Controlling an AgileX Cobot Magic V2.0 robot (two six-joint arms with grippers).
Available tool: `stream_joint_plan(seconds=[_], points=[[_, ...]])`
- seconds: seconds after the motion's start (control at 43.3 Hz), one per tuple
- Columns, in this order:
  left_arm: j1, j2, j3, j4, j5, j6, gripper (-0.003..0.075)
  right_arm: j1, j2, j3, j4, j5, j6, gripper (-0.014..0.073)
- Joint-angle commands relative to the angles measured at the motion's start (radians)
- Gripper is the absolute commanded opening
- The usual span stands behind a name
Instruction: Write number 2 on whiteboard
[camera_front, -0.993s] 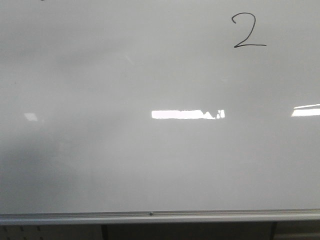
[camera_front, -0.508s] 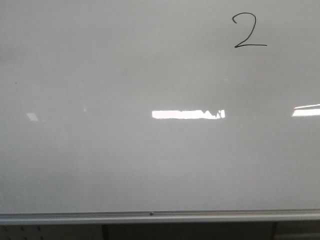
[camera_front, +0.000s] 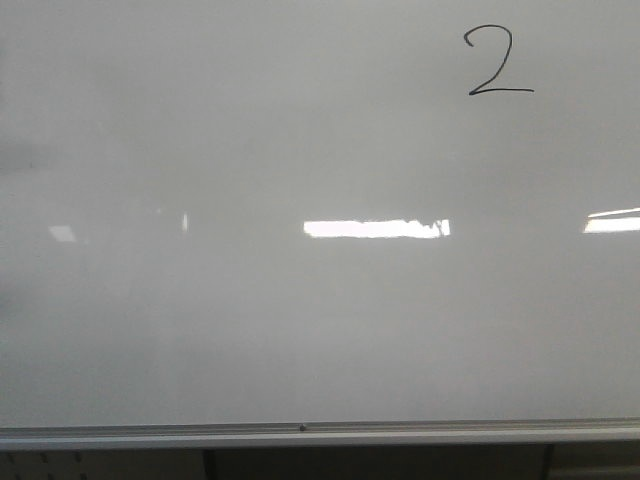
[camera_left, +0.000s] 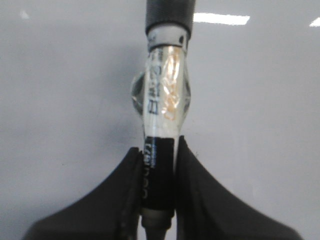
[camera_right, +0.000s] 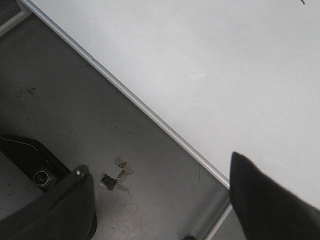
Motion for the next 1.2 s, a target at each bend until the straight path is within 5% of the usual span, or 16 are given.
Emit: stream_joint_plan(seconds=[0.0,0.323,0.646,0.97,1.177], points=[[0.001,0.038,-0.025,-0.011,-0.186,-0.010,0.0084,-0.007,-0.007,-0.033,0.001,-0.054,-0.002,0.0580],[0.001,0.169,-0.027,-0.008,-0.377,-0.008,0.0085,-0.007,-0.007,-0.033,0.001,-0.054,-0.002,0.0580],[0.001,0.245,-0.035,-0.008,-0.420,-0.008,0.0090,-0.007,-0.007,-0.033,0.001,-0.054,-0.002,0.0580],[0.001,0.251,-0.038,0.001,-0.375,-0.008,0.0403,-0.007,-0.007,-0.033,0.002,-0.055,-0.002,0.0580],[0.001,0.178,-0.089,0.041,-0.158,-0.008,0.0425,-0.007,-0.016,-0.033,-0.005,-0.054,0.032,0.0580]])
